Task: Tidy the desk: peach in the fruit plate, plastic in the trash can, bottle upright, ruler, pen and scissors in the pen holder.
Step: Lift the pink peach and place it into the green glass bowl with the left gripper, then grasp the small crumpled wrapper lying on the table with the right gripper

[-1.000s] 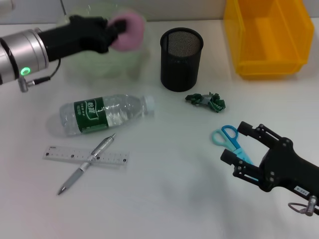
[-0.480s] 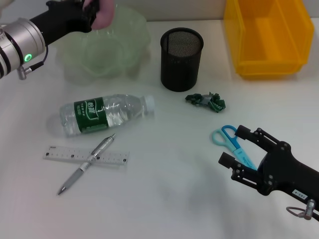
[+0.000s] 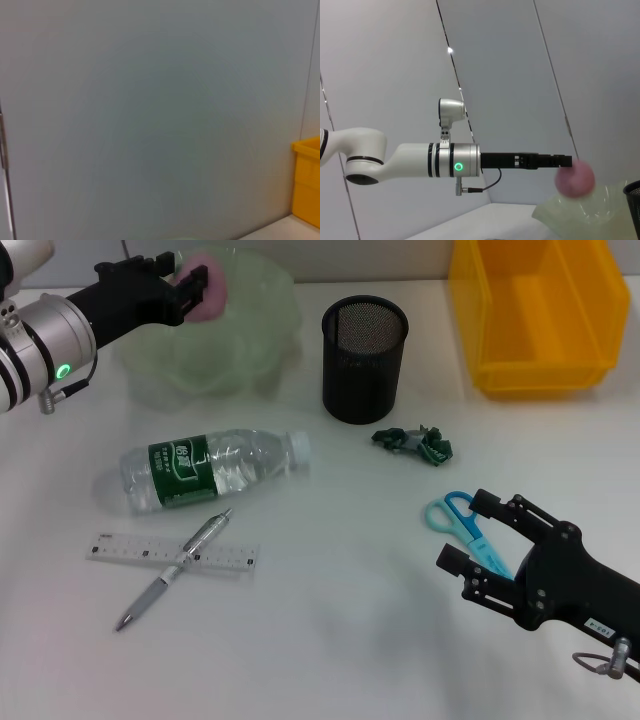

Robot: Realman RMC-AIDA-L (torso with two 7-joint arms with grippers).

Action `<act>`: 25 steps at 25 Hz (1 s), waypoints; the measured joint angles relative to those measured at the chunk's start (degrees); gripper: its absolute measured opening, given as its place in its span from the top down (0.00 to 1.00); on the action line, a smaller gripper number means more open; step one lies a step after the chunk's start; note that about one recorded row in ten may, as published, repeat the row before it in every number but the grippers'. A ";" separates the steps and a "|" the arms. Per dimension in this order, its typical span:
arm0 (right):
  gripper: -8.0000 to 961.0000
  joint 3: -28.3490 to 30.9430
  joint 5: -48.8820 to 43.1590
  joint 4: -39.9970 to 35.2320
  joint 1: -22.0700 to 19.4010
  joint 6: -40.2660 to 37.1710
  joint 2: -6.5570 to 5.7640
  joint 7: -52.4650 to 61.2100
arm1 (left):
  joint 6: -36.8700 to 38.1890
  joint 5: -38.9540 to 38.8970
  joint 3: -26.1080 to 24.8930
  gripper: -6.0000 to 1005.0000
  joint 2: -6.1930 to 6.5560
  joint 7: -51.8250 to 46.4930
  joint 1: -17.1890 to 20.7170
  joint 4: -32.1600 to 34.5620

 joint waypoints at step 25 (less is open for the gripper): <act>0.15 6.84 0.18 0.19 1.57 2.44 -0.06 1.19 | 48.98 -2.32 1.42 0.30 1.56 -1.39 13.42 4.40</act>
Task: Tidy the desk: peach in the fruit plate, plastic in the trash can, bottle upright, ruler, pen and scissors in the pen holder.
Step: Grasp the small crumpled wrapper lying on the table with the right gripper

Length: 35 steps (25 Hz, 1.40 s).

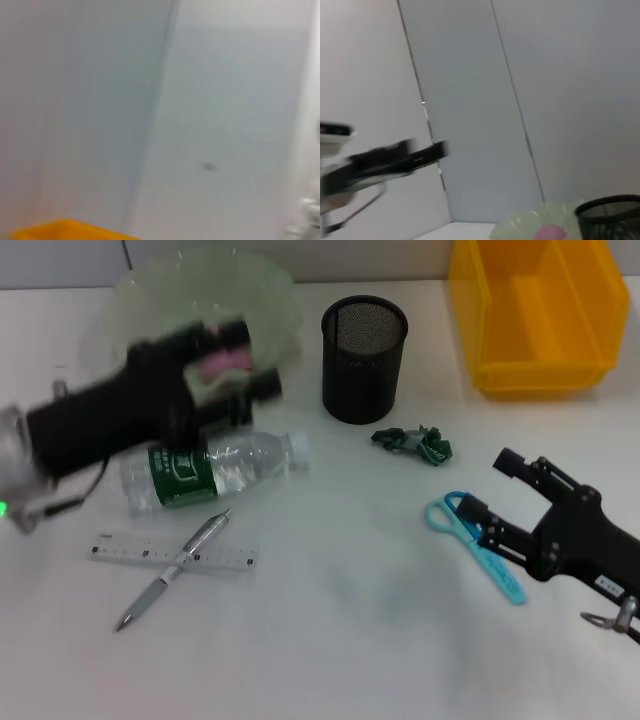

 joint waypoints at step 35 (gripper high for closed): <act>0.15 -27.53 -44.17 -51.40 23.70 12.85 -0.32 74.34 | 11.56 17.55 -3.56 0.30 -0.93 -4.37 1.02 -0.65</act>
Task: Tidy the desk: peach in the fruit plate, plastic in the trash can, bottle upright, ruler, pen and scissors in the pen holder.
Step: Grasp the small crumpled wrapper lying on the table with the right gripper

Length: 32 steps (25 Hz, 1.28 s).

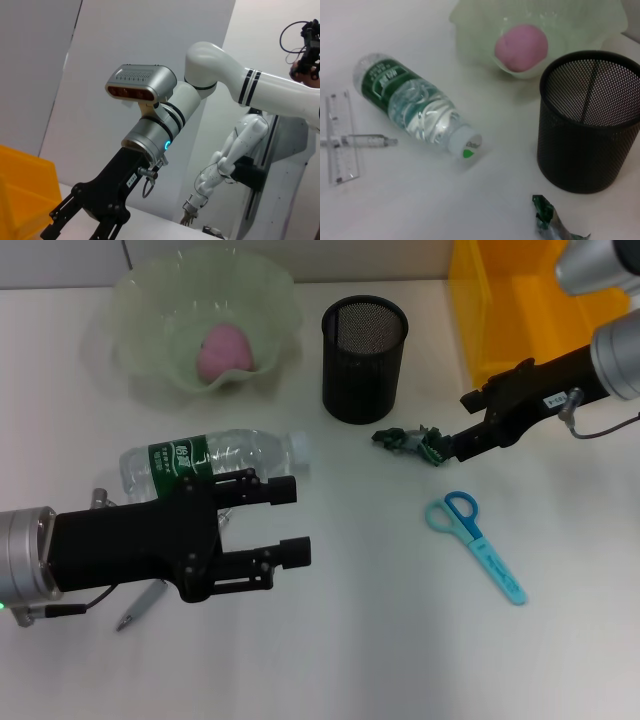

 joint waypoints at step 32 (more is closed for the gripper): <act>0.15 -14.04 3.49 8.50 0.30 18.13 0.56 2.38 | -2.45 0.36 -0.13 0.30 -0.18 0.68 0.04 -0.54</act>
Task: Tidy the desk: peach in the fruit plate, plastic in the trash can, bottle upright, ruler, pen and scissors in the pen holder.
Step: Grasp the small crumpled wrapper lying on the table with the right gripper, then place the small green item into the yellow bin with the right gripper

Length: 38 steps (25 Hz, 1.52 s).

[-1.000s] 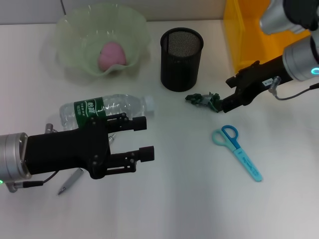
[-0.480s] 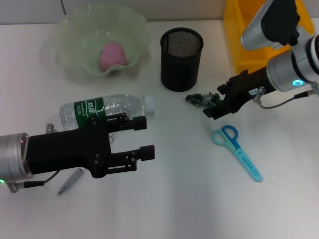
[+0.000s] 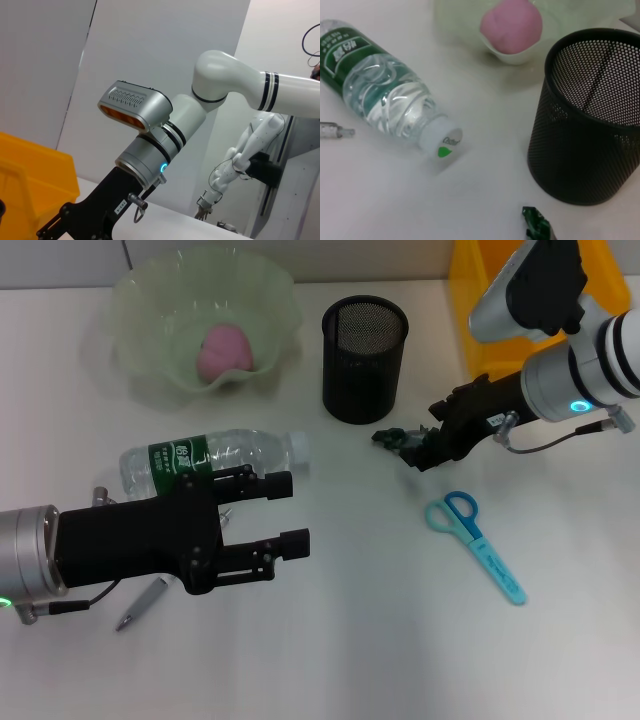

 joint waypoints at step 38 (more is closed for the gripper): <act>0.83 -6.92 1.69 2.30 0.92 6.81 0.09 -0.11 | -2.19 -0.18 -0.03 0.30 0.25 -0.04 -0.66 0.00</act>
